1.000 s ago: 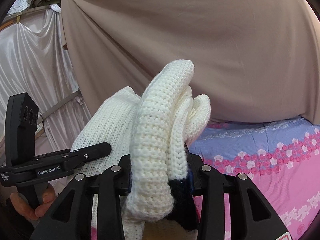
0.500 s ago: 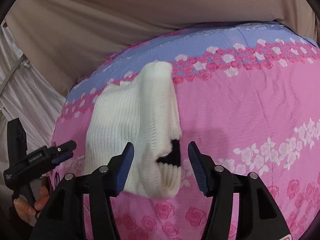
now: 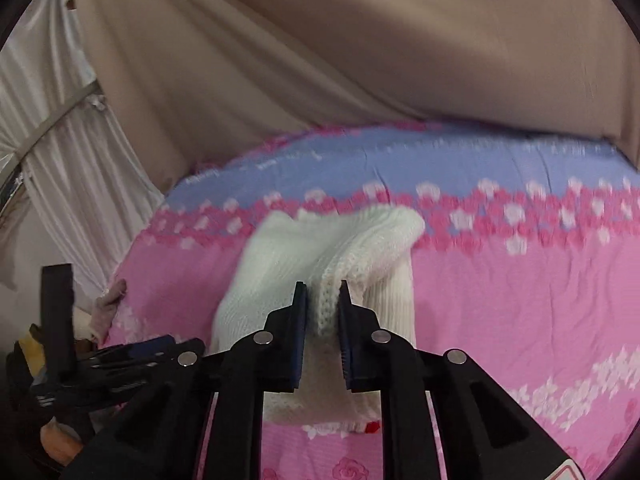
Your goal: Fold small clothes
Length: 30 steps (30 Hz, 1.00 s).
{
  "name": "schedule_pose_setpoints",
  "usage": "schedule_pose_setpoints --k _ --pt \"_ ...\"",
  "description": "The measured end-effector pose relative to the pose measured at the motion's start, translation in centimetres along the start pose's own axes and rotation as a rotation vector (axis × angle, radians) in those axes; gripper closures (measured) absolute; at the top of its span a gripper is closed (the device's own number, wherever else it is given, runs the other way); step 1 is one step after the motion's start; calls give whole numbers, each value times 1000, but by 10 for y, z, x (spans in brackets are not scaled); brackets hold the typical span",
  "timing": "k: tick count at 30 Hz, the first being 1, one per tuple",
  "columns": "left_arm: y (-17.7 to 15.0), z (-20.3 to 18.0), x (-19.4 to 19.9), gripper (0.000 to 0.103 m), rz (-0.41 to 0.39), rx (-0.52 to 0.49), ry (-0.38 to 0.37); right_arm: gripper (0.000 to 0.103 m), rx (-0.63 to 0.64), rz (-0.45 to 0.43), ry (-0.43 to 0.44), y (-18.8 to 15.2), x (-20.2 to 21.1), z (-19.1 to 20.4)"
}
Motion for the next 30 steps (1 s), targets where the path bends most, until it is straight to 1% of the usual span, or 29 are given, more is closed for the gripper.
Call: schedule_pose_setpoints --k 1,2,3,4,5,7,8,10,11,12,15,16,17,18,19,21,23,24,25,26,28,30 --pt "-1 0 -4 37 8 0 11 92 -5 75 -40 -11 -19 -14" --pt "-1 0 -7 37 15 -1 19 91 -35 158 -75 -24 -38 -31" --pt "-3 0 -12 37 25 -2 32 92 -110 273 -132 -47 -65 -60" --pt "-4 0 -16 37 35 -4 44 91 -163 305 -151 -59 -74 -77" --pt "-5 1 -18 37 49 -8 60 89 -213 259 -130 -61 -67 -85" --pt "-7 3 -19 37 60 -5 70 89 -247 197 -118 -51 -44 -78" --pt "-8 5 -19 37 59 -4 73 89 -233 154 -109 -45 -30 -69" --pt "-10 4 -17 37 44 -18 86 89 -199 121 -83 -40 -13 -50" --pt "-11 3 -16 37 39 -31 100 89 -191 132 -72 -43 -13 -45" --pt "-11 1 -16 37 36 -45 110 89 -185 171 -66 -51 -20 -42" --pt "-11 -8 -14 37 23 -72 119 89 -195 315 -126 -79 -58 -52" --pt "-11 -10 -14 37 26 -76 119 92 -224 342 -136 -86 -65 -56" --pt "-10 -12 -14 37 31 -80 119 93 -255 344 -136 -88 -66 -58" --pt "-10 -13 -13 37 32 -81 120 93 -269 324 -120 -85 -61 -55" --pt "-9 -13 -12 37 28 -79 118 93 -257 295 -96 -79 -53 -46" --pt "-8 -13 -11 36 21 -77 120 93 -218 278 -88 -71 -45 -32" --pt "-9 -14 -16 36 26 -85 134 92 -189 305 -89 -75 -51 -27" --pt "-10 -15 -18 36 32 -89 142 92 -192 335 -110 -83 -61 -33" --pt "-11 -16 -20 36 34 -91 144 92 -207 365 -125 -89 -71 -40" --pt "-12 -17 -24 36 37 -95 150 94 -238 393 -133 -97 -81 -49" --pt "-15 -19 -30 36 46 -107 168 97 -271 380 -127 -97 -83 -54" --pt "-19 -19 -32 36 56 -113 183 97 -255 349 -136 -84 -69 -45"
Point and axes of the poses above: each gripper's, at about its wrist camera, not at the fingertips, and x roughly against the way its jaws point, z to its left, y to its top, the point moved 3 cm from there along -x, roughly the way its jaws point, and after that the axes turned 15 degrees about y, right-handed, at the moved point
